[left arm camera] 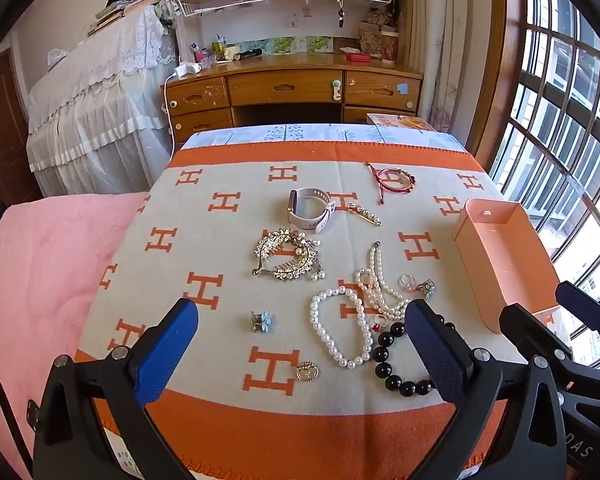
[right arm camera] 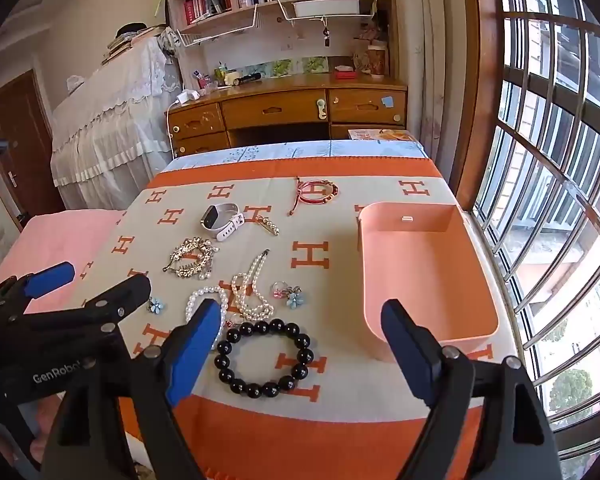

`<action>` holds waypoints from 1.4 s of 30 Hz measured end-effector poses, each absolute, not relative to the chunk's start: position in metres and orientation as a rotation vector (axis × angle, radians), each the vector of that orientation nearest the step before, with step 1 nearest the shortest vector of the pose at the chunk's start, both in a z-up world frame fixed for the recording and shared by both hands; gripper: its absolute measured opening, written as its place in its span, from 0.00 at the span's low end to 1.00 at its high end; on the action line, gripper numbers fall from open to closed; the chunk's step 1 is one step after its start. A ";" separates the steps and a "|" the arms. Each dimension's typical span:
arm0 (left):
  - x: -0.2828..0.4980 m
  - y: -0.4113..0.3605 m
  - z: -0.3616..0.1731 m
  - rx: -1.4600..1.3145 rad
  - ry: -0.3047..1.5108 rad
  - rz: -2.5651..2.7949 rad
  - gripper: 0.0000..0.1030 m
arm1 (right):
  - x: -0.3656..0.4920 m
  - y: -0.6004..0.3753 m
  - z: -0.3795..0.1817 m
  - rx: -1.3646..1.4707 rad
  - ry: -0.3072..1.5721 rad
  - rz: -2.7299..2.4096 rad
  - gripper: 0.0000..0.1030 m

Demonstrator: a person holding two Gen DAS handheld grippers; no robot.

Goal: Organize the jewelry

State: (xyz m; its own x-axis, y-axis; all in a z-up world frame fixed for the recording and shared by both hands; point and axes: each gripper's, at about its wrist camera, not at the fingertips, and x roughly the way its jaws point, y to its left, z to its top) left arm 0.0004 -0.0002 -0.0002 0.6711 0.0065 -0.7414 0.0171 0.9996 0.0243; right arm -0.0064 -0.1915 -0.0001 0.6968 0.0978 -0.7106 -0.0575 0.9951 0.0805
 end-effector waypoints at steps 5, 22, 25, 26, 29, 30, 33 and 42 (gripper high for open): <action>-0.004 0.002 -0.009 0.033 0.832 -0.013 0.99 | -0.007 -0.189 -0.002 0.048 0.798 0.084 0.81; -0.005 0.008 -0.011 0.013 0.850 0.006 0.99 | -0.009 -0.187 -0.005 0.060 0.798 0.092 0.81; -0.007 0.010 -0.011 0.009 0.849 0.012 0.99 | -0.012 -0.184 -0.006 0.050 0.794 0.091 0.81; -0.007 0.010 -0.010 0.009 0.849 0.011 0.99 | -0.014 -0.183 -0.005 0.048 0.792 0.091 0.81; -0.008 0.013 -0.011 0.001 0.853 0.010 0.99 | -0.013 -0.180 -0.007 0.051 0.794 0.092 0.81; -0.008 0.013 -0.012 -0.001 0.857 0.010 0.99 | -0.013 -0.182 -0.006 0.052 0.795 0.093 0.81; -0.007 0.014 -0.014 -0.003 0.871 0.012 0.99 | -0.016 -0.180 -0.009 0.056 0.800 0.100 0.81; -0.011 0.012 -0.013 0.037 0.870 0.042 0.99 | -0.015 -0.182 -0.011 0.063 0.804 0.102 0.81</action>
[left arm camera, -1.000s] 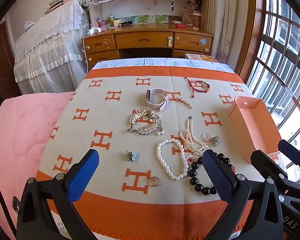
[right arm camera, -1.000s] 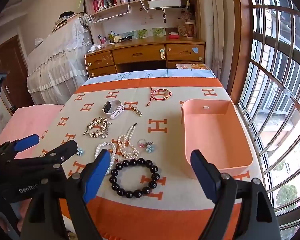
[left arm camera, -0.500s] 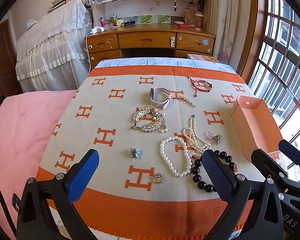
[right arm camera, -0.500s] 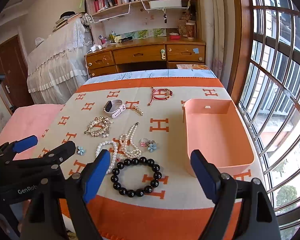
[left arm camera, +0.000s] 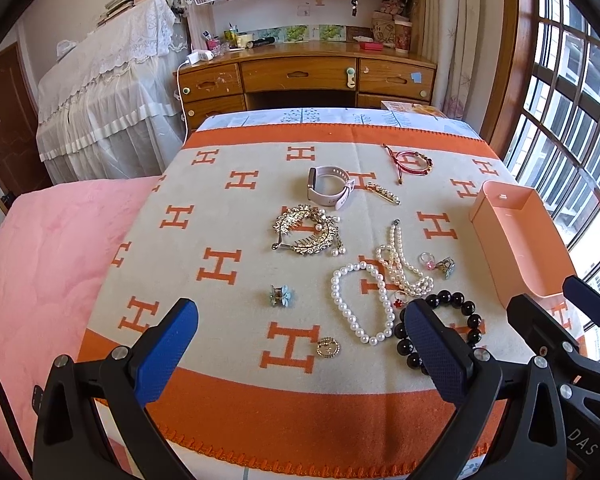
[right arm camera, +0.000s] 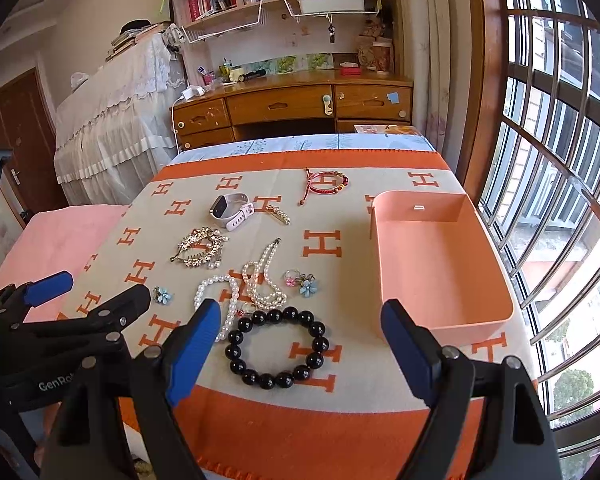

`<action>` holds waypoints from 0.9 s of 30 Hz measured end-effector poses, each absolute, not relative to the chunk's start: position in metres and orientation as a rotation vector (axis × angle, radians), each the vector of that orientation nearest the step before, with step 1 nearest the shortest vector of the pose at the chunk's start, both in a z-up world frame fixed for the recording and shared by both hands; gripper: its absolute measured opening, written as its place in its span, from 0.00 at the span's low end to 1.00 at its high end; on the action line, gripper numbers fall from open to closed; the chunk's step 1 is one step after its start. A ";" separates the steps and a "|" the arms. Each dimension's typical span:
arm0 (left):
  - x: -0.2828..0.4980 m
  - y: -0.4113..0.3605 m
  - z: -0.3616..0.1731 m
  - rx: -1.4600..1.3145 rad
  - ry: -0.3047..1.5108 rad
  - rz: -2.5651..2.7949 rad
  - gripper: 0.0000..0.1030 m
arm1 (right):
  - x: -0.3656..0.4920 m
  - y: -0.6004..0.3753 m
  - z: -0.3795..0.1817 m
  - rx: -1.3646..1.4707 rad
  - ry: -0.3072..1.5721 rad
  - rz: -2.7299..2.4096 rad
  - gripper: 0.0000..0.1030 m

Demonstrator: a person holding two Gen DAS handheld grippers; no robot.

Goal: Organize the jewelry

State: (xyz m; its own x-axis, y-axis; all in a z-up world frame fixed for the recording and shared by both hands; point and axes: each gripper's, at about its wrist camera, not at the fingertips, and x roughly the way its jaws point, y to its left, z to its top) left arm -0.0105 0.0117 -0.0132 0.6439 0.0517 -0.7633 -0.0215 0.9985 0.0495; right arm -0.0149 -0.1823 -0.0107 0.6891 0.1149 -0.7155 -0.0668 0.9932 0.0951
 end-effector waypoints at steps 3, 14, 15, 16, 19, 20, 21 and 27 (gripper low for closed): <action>-0.012 0.012 -0.013 0.034 0.876 0.038 0.99 | -0.015 -0.182 -0.010 0.067 0.807 0.104 0.81; -0.018 0.016 -0.011 0.026 0.875 0.026 0.99 | -0.019 -0.182 -0.007 0.058 0.793 0.100 0.81; -0.019 0.016 -0.011 0.026 0.878 0.025 0.99 | -0.024 -0.180 -0.005 0.056 0.789 0.099 0.81; -0.019 0.016 -0.011 0.025 0.881 0.023 0.99 | -0.026 -0.178 -0.004 0.053 0.786 0.101 0.81; -0.022 0.017 -0.011 0.025 0.891 0.014 0.99 | -0.030 -0.175 -0.001 0.045 0.777 0.104 0.81; -0.023 0.018 -0.011 0.023 0.891 0.011 0.99 | -0.031 -0.175 0.001 0.041 0.774 0.105 0.81; -0.024 0.019 -0.010 0.019 0.889 0.008 0.99 | -0.031 -0.174 0.003 0.038 0.773 0.106 0.81; -0.028 0.024 0.001 0.012 0.880 -0.031 0.99 | -0.032 -0.171 0.016 0.021 0.763 0.126 0.81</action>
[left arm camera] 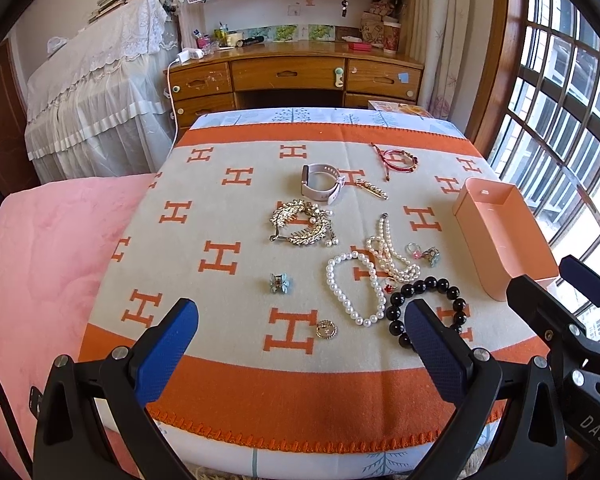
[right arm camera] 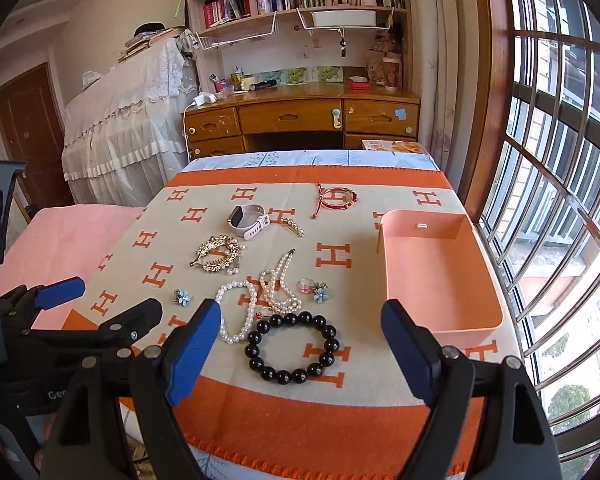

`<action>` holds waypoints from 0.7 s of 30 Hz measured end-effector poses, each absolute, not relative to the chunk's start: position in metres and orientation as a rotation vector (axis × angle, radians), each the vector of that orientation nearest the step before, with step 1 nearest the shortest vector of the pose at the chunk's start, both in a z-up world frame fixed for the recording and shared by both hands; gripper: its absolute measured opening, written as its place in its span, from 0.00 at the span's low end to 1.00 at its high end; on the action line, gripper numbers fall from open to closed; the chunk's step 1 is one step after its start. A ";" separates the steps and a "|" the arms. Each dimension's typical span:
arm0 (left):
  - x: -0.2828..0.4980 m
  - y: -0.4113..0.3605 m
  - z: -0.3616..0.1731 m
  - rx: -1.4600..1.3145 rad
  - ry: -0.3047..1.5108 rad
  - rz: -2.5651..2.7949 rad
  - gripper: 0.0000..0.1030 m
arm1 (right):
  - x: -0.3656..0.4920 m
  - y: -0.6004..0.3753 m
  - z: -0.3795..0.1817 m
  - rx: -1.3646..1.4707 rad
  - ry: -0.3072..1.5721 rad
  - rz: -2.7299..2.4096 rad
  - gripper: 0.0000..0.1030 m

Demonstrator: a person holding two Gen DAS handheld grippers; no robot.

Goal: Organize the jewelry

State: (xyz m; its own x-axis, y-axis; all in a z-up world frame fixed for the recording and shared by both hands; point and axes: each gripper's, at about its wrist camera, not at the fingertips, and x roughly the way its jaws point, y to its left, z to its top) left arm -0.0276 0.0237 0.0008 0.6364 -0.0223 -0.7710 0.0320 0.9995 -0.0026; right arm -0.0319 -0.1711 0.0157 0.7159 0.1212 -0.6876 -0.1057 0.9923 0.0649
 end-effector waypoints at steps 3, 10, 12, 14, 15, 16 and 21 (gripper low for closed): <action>-0.025 0.027 0.008 0.011 0.898 -0.060 0.99 | -0.027 -0.170 0.024 0.007 0.768 0.145 0.81; -0.003 0.043 0.030 0.027 0.888 -0.076 0.99 | -0.003 -0.172 0.050 -0.021 0.787 0.203 0.80; 0.009 0.049 0.038 0.050 0.884 -0.070 0.99 | 0.009 -0.173 0.058 -0.029 0.796 0.214 0.76; 0.025 0.053 0.044 0.075 0.896 -0.061 0.99 | 0.026 -0.173 0.064 -0.038 0.813 0.226 0.74; 0.035 0.056 0.047 0.085 0.902 -0.053 0.99 | 0.036 -0.174 0.068 -0.048 0.817 0.224 0.73; 0.044 0.059 0.049 0.093 0.906 -0.041 0.99 | 0.046 -0.175 0.070 -0.058 0.821 0.217 0.73; 0.097 0.068 0.050 0.109 0.929 -0.023 0.99 | 0.109 -0.178 0.068 -0.070 0.886 0.205 0.64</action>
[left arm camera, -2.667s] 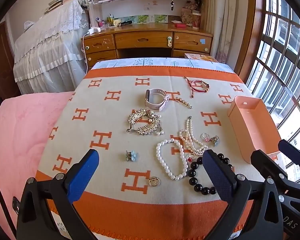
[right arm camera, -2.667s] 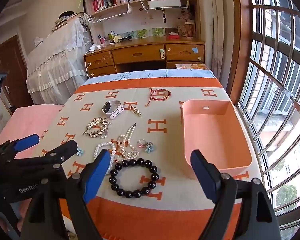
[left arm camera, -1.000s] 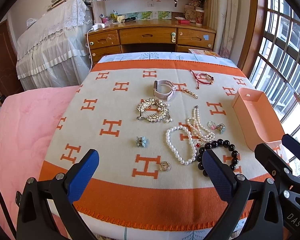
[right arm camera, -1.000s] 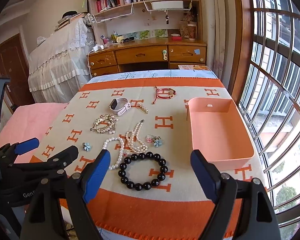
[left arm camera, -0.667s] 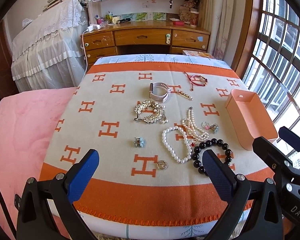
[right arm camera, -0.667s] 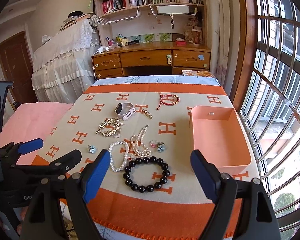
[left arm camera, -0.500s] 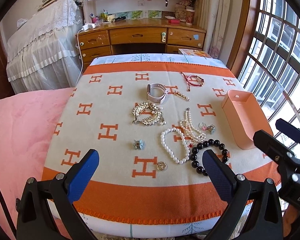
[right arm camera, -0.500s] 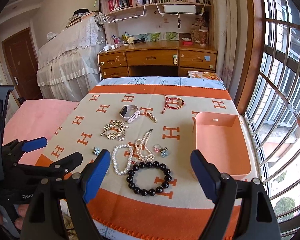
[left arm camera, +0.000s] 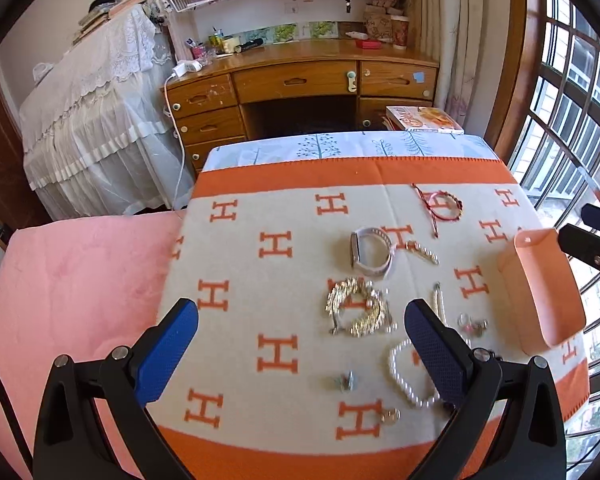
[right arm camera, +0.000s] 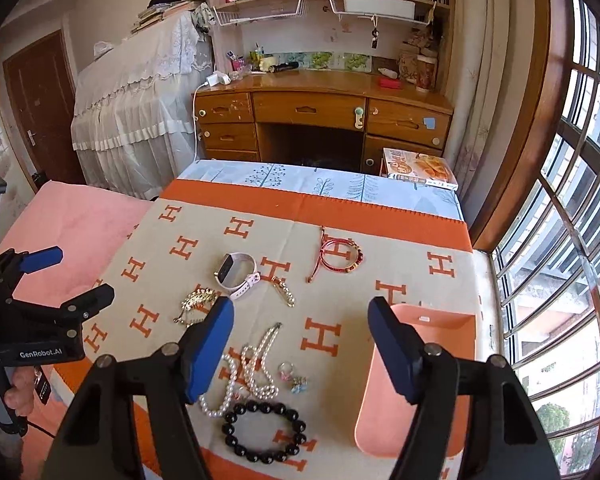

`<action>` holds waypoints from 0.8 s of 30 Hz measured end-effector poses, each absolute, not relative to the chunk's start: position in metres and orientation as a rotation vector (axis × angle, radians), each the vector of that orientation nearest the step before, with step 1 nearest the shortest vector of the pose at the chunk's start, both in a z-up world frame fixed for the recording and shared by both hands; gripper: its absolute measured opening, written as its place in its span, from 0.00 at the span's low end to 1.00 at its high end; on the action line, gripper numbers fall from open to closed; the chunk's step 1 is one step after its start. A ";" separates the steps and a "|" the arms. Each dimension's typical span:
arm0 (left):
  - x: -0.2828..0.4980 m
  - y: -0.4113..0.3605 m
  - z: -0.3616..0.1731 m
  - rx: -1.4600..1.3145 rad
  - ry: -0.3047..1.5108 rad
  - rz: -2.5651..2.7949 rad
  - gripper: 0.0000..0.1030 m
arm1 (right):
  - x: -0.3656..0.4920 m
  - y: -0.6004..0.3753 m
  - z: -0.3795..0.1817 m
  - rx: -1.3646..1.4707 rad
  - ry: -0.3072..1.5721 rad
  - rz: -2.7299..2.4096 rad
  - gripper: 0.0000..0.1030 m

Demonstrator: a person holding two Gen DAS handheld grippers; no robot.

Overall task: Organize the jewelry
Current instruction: 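Grasp the red string bracelet with the right tool while the left tool approaches the pink watch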

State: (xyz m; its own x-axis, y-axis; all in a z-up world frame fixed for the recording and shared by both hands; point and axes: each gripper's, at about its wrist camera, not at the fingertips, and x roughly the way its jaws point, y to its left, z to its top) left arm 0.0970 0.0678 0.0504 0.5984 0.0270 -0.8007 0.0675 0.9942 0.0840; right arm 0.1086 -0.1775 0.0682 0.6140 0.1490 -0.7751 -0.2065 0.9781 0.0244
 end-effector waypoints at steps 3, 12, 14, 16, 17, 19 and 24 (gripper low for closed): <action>0.128 0.066 0.040 0.111 0.962 -0.030 0.99 | 0.150 -0.178 0.055 -0.048 0.953 0.197 0.61; 0.193 0.033 -0.019 0.063 1.093 -0.141 0.94 | 0.258 -0.195 -0.030 0.066 1.176 0.088 0.46; 0.201 0.020 -0.029 0.078 1.104 -0.166 0.93 | 0.274 -0.199 -0.048 0.082 1.211 0.058 0.45; 0.209 0.008 -0.038 0.099 1.115 -0.192 0.91 | 0.285 -0.203 -0.064 0.101 1.237 0.027 0.44; 0.212 0.003 -0.042 0.111 1.124 -0.205 0.88 | 0.289 -0.205 -0.069 0.110 1.247 0.021 0.44; 0.217 -0.006 -0.051 0.136 1.142 -0.231 0.84 | 0.295 -0.208 -0.079 0.124 1.265 0.013 0.40; 0.227 -0.019 -0.070 0.155 1.200 -0.290 0.66 | 0.306 -0.209 -0.096 0.092 1.297 -0.032 0.30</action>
State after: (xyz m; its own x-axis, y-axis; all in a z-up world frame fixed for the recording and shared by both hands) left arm 0.2273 -0.0189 -0.0702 0.3308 -0.1396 -0.9333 0.3024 0.9525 -0.0353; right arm 0.3055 -0.2086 -0.0959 0.2707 0.0282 -0.9622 0.0751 0.9959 0.0503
